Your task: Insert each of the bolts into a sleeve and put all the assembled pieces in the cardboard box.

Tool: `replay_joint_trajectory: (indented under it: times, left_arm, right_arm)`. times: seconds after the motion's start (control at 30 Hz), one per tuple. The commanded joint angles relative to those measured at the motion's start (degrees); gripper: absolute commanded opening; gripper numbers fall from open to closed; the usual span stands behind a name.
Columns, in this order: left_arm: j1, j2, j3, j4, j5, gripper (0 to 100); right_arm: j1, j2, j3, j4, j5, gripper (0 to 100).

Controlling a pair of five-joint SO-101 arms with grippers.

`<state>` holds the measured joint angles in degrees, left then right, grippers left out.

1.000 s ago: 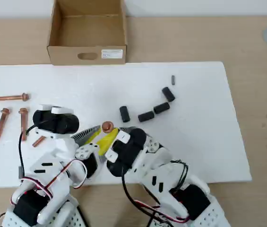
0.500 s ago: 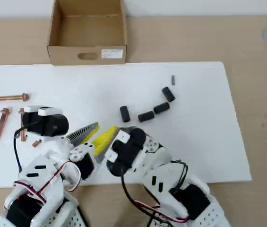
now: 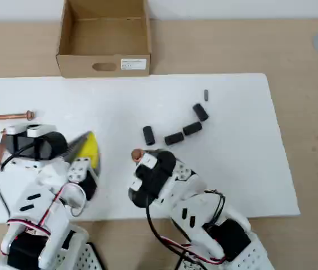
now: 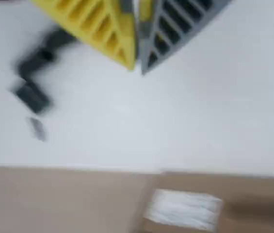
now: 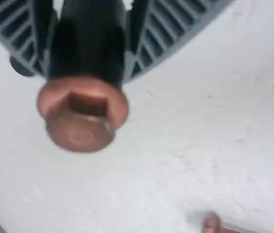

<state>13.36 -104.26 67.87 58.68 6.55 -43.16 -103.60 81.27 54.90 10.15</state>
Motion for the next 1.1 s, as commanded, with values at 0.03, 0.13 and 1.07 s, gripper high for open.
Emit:
replay_joint_trajectory:
  times: [0.03, 0.13, 1.07]
  left_arm:
    - [-9.9, 0.0, 4.2, -0.9, -4.3, 0]
    - [-14.6, 0.0, 9.2, -1.0, -6.8, 0]
    - [-19.0, -0.1, 23.3, -1.0, -8.2, 0]
  right_arm:
    - [4.8, -7.3, -1.5, -1.7, 0.0, 0.9]
    - [9.2, -5.8, -1.0, -1.7, -3.4, 0.9]
    - [21.1, 85.8, -72.3, -9.5, -8.8, 0.9]
